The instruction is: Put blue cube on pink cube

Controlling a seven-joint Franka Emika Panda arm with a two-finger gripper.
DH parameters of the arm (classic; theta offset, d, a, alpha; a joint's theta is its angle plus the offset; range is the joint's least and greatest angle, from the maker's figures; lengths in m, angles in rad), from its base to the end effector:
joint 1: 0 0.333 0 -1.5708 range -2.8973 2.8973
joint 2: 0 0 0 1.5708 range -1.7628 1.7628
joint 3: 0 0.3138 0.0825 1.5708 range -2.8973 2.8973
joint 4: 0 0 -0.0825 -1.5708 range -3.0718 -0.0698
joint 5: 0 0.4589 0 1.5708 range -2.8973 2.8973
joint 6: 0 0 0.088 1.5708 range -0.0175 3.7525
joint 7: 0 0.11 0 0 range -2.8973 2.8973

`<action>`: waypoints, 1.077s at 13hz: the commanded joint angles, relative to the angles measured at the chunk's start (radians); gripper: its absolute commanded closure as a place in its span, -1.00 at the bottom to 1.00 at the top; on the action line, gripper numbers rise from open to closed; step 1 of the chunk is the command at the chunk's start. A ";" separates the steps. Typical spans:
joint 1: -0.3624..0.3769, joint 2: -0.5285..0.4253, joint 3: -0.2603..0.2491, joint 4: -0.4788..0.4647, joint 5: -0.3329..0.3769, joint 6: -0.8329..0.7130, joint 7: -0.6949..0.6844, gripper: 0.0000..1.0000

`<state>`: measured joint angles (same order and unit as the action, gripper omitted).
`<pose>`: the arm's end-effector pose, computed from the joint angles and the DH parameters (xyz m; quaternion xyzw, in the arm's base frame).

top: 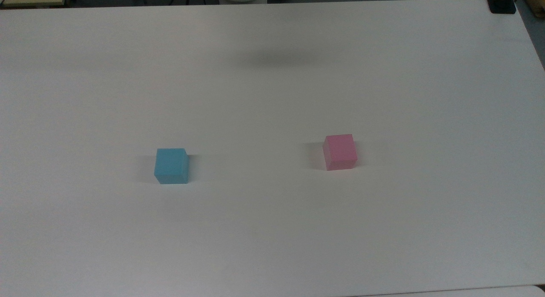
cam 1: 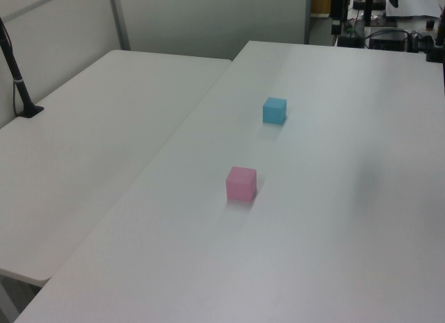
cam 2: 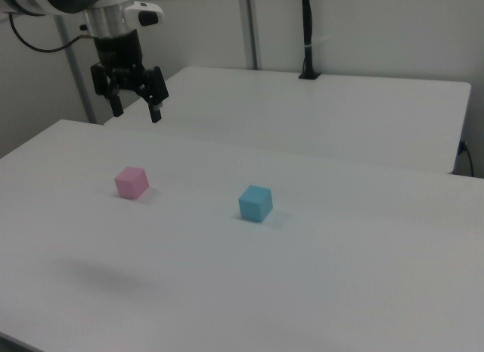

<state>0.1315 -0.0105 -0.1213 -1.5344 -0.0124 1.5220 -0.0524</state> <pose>0.6215 0.0045 0.6414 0.9995 0.0310 -0.0011 0.0055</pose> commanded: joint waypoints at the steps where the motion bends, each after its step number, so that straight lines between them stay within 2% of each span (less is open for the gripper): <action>1: 0.008 0.013 -0.008 0.007 -0.001 -0.008 0.005 -1.00; 3: 0.008 0.038 -0.008 0.010 -0.006 -0.006 0.005 -1.00; 7: -0.015 0.162 -0.008 0.123 -0.006 0.010 0.000 -1.00; 14: -0.030 0.325 -0.009 0.128 -0.009 0.234 -0.023 -1.00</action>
<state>0.1102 0.2548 -0.1219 -1.4365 -0.0125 1.6998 -0.0556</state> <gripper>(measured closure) 0.000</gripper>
